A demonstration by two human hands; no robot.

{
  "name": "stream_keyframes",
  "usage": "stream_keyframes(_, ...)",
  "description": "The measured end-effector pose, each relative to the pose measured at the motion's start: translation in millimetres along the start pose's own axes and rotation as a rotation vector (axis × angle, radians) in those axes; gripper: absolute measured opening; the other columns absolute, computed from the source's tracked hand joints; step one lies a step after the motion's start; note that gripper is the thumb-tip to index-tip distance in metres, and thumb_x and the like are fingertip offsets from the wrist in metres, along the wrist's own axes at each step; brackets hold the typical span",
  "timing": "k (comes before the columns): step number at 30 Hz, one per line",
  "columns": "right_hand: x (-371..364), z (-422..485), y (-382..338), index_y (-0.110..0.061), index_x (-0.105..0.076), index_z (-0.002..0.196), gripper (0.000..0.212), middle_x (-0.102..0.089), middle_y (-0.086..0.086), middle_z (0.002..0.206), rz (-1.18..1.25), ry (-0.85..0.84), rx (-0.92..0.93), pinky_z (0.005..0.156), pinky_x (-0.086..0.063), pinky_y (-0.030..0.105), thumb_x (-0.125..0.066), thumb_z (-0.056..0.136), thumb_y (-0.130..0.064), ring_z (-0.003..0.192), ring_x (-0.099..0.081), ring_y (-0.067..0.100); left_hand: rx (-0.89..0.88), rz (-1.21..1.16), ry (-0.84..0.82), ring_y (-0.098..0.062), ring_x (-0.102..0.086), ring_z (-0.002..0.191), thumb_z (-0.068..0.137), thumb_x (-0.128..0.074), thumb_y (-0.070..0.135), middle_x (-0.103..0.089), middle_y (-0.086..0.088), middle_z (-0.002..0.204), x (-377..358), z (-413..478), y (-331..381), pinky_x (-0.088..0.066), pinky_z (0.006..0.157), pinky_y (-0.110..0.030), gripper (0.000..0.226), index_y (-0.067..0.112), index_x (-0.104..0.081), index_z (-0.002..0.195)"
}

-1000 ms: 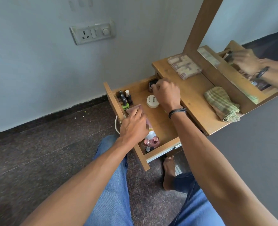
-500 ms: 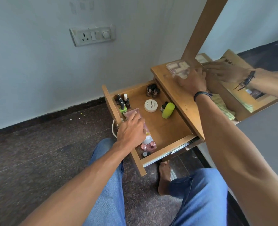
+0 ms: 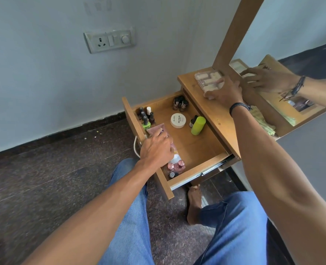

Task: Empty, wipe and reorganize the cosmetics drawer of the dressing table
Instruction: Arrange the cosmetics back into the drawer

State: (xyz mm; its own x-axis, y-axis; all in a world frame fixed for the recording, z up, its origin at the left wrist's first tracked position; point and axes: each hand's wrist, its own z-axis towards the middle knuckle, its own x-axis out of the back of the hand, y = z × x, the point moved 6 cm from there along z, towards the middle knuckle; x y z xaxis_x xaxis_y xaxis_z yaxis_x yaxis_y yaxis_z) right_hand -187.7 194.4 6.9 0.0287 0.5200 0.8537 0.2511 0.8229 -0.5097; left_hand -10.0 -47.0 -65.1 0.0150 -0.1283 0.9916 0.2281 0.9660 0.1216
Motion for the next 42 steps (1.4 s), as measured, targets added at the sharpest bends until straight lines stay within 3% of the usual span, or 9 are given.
stream_keyframes(3, -0.7, -14.6, -2.2, -0.022, -0.055, 0.122, 0.066, -0.051, 0.017, 0.133, -0.017, 0.058, 0.02, 0.094, -0.038, 0.041, -0.081, 0.066, -0.046, 0.126, -0.042, 0.039, 0.01, -0.006, -0.013, -0.013, -0.053, 0.124, 0.089, -0.054, 0.036, -0.069, 0.006, 0.117, 0.9, 0.3, 0.5, -0.051, 0.07, -0.031, 0.031, 0.025, -0.075, 0.109)
stream_keyframes(8, 0.7, -71.4, -10.8, -0.024, -0.052, 0.119, 0.066, -0.056, 0.018, 0.128, 0.005, 0.168, 0.086, 0.098, -0.042, 0.046, -0.074, 0.064, -0.054, 0.121, -0.046, 0.039, 0.01, -0.03, -0.015, -0.014, -0.054, 0.123, 0.089, -0.054, 0.035, -0.071, 0.006, 0.115, -0.1, 0.8, 0.7, -0.052, 0.069, -0.033, 0.029, 0.024, -0.075, 0.106)
stream_keyframes(11, 0.5, -115.9, -14.4, -0.026, -0.052, 0.121, 0.07, -0.057, 0.016, 0.124, 0.031, 0.201, 0.132, 0.088, -0.039, 0.039, -0.077, 0.064, -0.058, 0.116, -0.049, 0.036, 0.004, -0.016, -0.003, -0.014, -0.055, 0.122, 0.088, -0.053, 0.033, -0.072, 0.006, 0.112, -1.1, 1.4, 0.4, -0.052, 0.067, -0.031, 0.029, 0.024, -0.076, 0.103)
stream_keyframes(16, -19.8, -178.9, -6.3, -0.029, -0.053, 0.124, 0.069, -0.056, 0.008, 0.122, 0.066, 0.087, 0.179, 0.083, -0.034, 0.031, -0.08, 0.07, -0.062, 0.112, -0.05, 0.026, 0.016, -0.051, -0.013, -0.018, -0.061, 0.117, 0.087, -0.051, 0.028, -0.07, -0.003, 0.116, -4.4, 2.1, -0.8, -0.049, 0.059, -0.032, 0.027, 0.02, -0.074, 0.097)
stream_keyframes(18, -31.1, -196.5, 3.0, -0.031, -0.054, 0.125, 0.07, -0.056, 0.007, 0.128, 0.046, 0.011, 0.162, 0.082, -0.037, 0.032, -0.078, 0.069, -0.064, 0.114, -0.05, 0.027, 0.028, -0.068, -0.012, -0.019, -0.062, 0.111, 0.089, -0.051, 0.029, -0.069, -0.003, 0.116, -4.1, 1.8, -0.8, -0.047, 0.063, -0.033, 0.024, 0.023, -0.073, 0.096)
stream_keyframes(24, -50.6, -220.2, 29.1, -0.031, -0.054, 0.124, 0.093, -0.059, 0.008, 0.124, -0.11, -0.076, 0.098, 0.082, -0.047, 0.036, -0.047, 0.052, -0.089, 0.109, -0.052, 0.029, 0.0, -0.068, -0.028, -0.017, -0.047, 0.13, 0.091, -0.057, 0.038, -0.069, 0.003, 0.118, -2.5, 1.3, 1.7, -0.05, 0.081, -0.037, 0.028, 0.019, -0.073, 0.105)
stream_keyframes(28, -60.1, -219.8, 38.7, -0.03, -0.054, 0.127, 0.083, -0.059, 0.01, 0.124, -0.222, -0.084, 0.072, 0.086, -0.047, 0.039, -0.06, 0.063, -0.083, 0.111, -0.052, 0.032, -0.007, -0.08, -0.05, -0.018, -0.045, 0.134, 0.092, -0.057, 0.037, -0.067, 0.002, 0.125, -1.5, 1.3, 2.4, -0.05, 0.086, -0.039, 0.032, 0.02, -0.071, 0.115)
stream_keyframes(31, -65.4, -214.0, 41.7, -0.027, -0.053, 0.13, 0.081, -0.06, 0.012, 0.124, -0.316, -0.058, 0.074, 0.09, -0.046, 0.04, -0.066, 0.07, -0.079, 0.111, -0.053, 0.034, -0.005, -0.084, -0.032, -0.016, -0.047, 0.129, 0.092, -0.056, 0.038, -0.067, 0.003, 0.121, -1.2, 1.7, 1.5, -0.05, 0.08, -0.036, 0.03, 0.022, -0.072, 0.113)
stream_keyframes(42, -81.8, -204.0, 46.1, -0.024, -0.053, 0.128, 0.089, -0.064, 0.014, 0.123, -0.536, -0.009, 0.1, 0.096, -0.041, 0.043, -0.066, 0.065, -0.084, 0.113, -0.06, 0.035, -0.011, -0.057, -0.014, -0.015, -0.051, 0.122, 0.091, -0.057, 0.037, -0.069, 0.004, 0.116, -5.0, 3.0, -0.5, -0.051, 0.074, -0.036, 0.027, 0.022, -0.073, 0.107)
